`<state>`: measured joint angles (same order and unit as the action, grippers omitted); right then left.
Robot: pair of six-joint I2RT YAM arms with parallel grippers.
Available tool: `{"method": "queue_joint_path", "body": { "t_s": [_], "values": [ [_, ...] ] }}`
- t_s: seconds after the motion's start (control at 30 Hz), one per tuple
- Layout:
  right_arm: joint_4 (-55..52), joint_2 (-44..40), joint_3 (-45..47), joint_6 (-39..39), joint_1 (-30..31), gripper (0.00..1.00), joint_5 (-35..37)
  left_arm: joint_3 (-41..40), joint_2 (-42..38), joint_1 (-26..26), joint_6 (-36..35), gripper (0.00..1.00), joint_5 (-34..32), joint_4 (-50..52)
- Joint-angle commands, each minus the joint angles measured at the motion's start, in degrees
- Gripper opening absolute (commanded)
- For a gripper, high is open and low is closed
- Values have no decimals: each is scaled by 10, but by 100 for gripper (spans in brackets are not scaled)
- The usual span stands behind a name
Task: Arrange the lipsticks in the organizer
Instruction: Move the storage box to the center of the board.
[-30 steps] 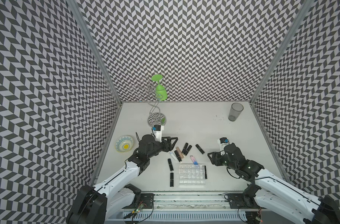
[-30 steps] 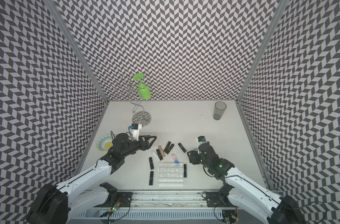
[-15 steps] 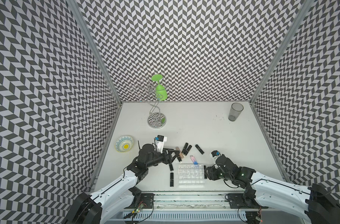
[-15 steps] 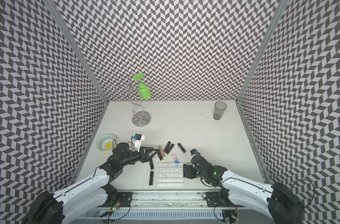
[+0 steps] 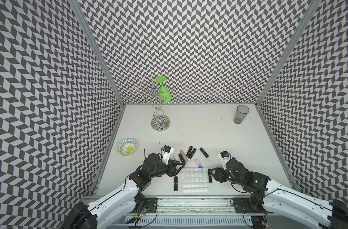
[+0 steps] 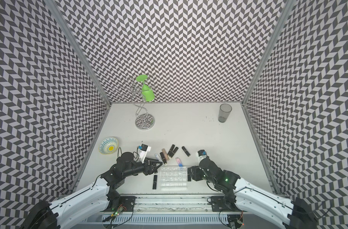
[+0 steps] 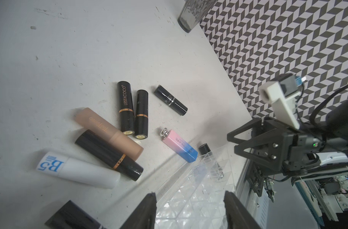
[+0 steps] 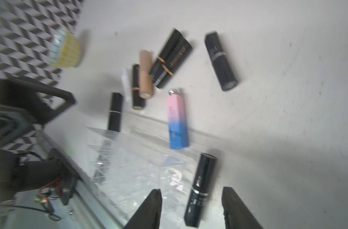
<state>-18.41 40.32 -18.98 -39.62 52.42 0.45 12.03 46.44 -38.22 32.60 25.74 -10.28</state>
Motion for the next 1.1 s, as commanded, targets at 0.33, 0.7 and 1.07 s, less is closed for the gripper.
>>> {"method": "queue_joint_path", "body": {
  "t_s": [0.33,0.7,1.07],
  "values": [
    [131,125,-4,14,33,43,-80,5,81,-33,-12,47,-19,12],
    [132,219,-53,23,32,34,-14,55,178,-32,-18,36,-20,-30],
    [84,303,-140,81,-8,35,21,112,250,-22,-30,36,-36,-25]
  ]
}}
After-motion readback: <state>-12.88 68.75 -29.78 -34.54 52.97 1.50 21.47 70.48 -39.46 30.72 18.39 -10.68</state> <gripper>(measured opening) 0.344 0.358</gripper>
